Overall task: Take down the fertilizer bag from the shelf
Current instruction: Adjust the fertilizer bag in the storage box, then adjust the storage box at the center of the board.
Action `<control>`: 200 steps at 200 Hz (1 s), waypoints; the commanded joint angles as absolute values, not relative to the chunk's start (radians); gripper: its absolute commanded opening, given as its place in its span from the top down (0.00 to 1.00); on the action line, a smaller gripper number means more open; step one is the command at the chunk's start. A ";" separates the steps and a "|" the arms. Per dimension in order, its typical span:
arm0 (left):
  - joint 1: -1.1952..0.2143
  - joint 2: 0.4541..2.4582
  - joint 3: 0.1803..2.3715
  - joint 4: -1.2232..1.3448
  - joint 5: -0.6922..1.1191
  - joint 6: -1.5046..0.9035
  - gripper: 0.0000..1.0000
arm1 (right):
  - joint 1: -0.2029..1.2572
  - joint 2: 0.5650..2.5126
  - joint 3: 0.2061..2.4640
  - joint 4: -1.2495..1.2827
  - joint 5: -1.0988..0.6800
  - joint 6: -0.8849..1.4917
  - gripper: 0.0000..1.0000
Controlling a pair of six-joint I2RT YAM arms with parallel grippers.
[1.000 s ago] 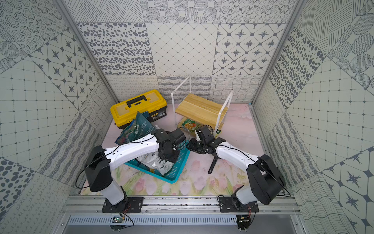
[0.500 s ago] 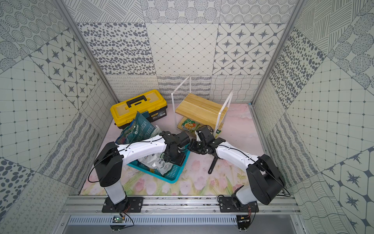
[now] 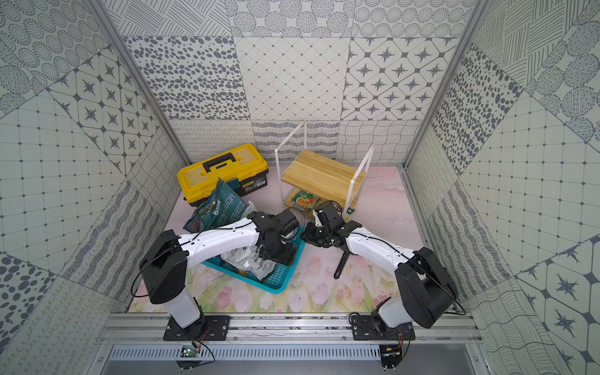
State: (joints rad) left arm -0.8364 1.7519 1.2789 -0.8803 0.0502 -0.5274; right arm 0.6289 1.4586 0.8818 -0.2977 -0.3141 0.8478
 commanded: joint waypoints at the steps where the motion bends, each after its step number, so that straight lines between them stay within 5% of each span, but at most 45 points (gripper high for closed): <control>1: -0.792 1.763 1.221 -1.047 -0.190 -0.507 0.21 | 0.669 1.490 0.892 -0.246 -0.344 0.819 0.83; 152: -0.790 1.454 1.456 -0.850 -0.059 -0.573 0.20 | 0.782 1.590 0.972 -0.158 -0.319 0.935 0.88; 200: -0.790 1.357 1.432 -0.748 -0.104 -0.557 0.19 | 0.762 1.533 1.056 -0.329 -0.170 0.784 0.51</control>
State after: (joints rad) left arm -0.7979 1.4239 1.4422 -0.8581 -0.0479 -0.5541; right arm 0.7544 1.5734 0.9897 -0.2565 -0.2237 0.9165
